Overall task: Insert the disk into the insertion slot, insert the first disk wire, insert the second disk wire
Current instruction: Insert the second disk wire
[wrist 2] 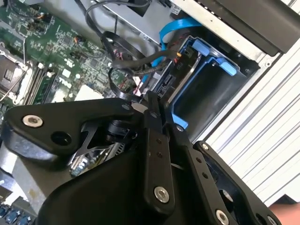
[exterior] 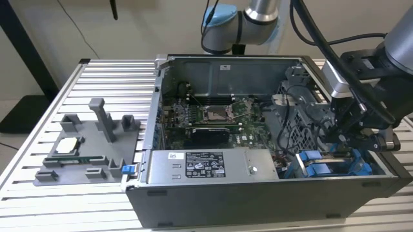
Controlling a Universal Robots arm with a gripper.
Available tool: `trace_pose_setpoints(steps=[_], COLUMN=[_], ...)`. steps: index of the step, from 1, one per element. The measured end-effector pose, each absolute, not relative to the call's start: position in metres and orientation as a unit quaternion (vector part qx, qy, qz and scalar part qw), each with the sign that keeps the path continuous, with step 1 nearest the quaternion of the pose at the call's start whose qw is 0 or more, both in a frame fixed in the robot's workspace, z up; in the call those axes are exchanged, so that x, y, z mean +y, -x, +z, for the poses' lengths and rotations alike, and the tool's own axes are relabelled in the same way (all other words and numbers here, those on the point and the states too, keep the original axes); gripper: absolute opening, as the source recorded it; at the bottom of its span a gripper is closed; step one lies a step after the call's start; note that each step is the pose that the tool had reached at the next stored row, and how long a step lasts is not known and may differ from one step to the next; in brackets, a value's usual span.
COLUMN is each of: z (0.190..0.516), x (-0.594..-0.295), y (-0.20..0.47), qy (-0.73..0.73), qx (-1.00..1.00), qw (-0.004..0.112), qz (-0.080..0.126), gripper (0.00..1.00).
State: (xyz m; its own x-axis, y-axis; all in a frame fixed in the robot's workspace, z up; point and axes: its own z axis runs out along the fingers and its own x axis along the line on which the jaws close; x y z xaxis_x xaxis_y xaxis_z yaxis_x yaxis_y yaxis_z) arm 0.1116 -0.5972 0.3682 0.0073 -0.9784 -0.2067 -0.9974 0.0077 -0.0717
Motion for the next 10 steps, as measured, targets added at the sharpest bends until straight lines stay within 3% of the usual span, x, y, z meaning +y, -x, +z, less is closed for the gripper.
trace_pose_setpoints(steps=[10], z=[0.3590], x=[-0.5972], y=[-0.1203], qy=[0.703], qx=[0.704], qw=[0.096], qz=[0.037], gripper=[0.00])
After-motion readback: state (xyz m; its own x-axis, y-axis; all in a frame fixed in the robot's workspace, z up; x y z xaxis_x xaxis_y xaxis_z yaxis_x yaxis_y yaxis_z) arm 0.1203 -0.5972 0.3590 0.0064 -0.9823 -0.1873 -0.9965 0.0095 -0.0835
